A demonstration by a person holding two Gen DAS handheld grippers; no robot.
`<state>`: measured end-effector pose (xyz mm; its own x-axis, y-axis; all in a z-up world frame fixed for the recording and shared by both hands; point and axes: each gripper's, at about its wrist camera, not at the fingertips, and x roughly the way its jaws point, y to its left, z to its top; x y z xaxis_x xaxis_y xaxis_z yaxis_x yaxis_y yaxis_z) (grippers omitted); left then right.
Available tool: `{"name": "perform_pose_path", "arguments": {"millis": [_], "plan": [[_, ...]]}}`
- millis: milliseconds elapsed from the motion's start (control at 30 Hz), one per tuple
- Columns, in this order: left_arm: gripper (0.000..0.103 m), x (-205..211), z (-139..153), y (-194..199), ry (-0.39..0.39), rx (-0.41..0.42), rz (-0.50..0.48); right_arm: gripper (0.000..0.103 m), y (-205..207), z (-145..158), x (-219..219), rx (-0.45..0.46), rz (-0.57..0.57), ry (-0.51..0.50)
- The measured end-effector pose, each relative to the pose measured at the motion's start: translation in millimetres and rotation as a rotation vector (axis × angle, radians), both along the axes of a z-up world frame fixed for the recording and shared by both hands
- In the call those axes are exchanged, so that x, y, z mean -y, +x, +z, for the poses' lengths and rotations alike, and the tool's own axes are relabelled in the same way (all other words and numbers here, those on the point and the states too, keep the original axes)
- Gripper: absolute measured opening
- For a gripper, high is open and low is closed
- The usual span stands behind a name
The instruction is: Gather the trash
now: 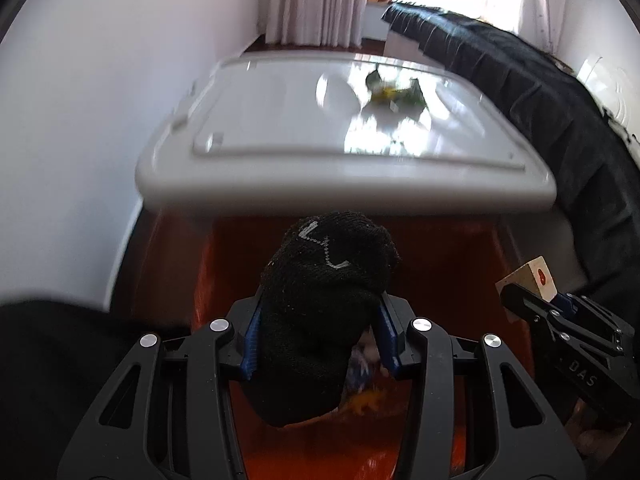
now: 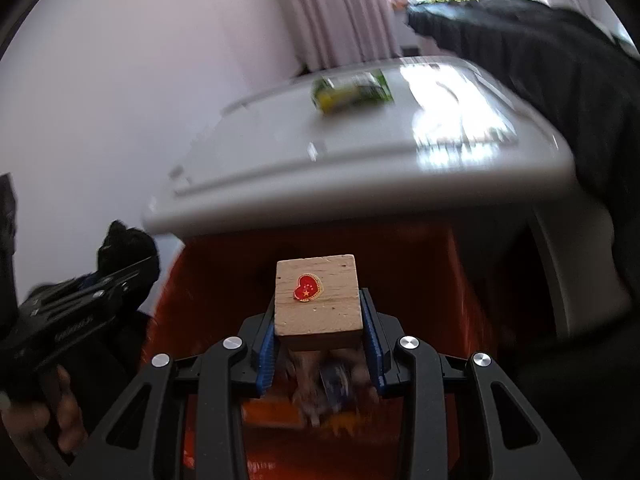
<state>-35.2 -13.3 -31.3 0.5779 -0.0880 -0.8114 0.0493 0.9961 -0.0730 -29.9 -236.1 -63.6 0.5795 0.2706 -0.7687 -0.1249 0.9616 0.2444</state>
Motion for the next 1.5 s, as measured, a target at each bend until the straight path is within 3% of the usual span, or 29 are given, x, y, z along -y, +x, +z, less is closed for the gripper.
{"name": "perform_pose_path", "arguments": {"millis": [200, 300, 900, 1000, 1033, 1067, 1100, 1133, 1300, 1367, 1500], "plan": [[0.045, -2, -49, -9, 0.046, -0.104, -0.010, 0.036, 0, -26, -9, -0.080, -0.041, -0.049], [0.045, -3, -58, -5, 0.031, -0.135, -0.010, 0.036, 0, -30, -11, -0.087, -0.039, -0.065], [0.045, 10, -69, -10, 0.078, -0.153, -0.055, 0.036, 3, -37, -13, -0.089, -0.016, -0.088], [0.050, 10, -70, -9, 0.064, -0.160, -0.052, 0.037, 4, -37, -15, -0.095, -0.012, -0.090], [0.057, 10, -71, -8, 0.067, -0.165, -0.047, 0.038, 5, -38, -15, -0.102, -0.009, -0.091], [0.062, 9, -72, -8, 0.081, -0.169, -0.034, 0.055, 5, -38, -16, -0.106, -0.012, -0.094], [0.073, 9, -71, -7, 0.088, -0.167, -0.025, 0.065, 5, -37, -14, -0.095, -0.030, -0.106], [0.077, 8, -70, -7, 0.080, -0.160, -0.021, 0.074, 4, -34, -12, -0.075, -0.054, -0.115], [0.080, 5, -70, -5, 0.074, -0.171, -0.006, 0.076, 2, -23, 3, -0.014, -0.141, -0.101], [0.080, 1, -69, -4, 0.059, -0.170, 0.012, 0.088, 1, -19, 10, 0.007, -0.182, -0.101], [0.080, -5, -61, -3, 0.015, -0.139, 0.036, 0.098, -2, -11, 14, 0.066, -0.231, -0.126]]}}
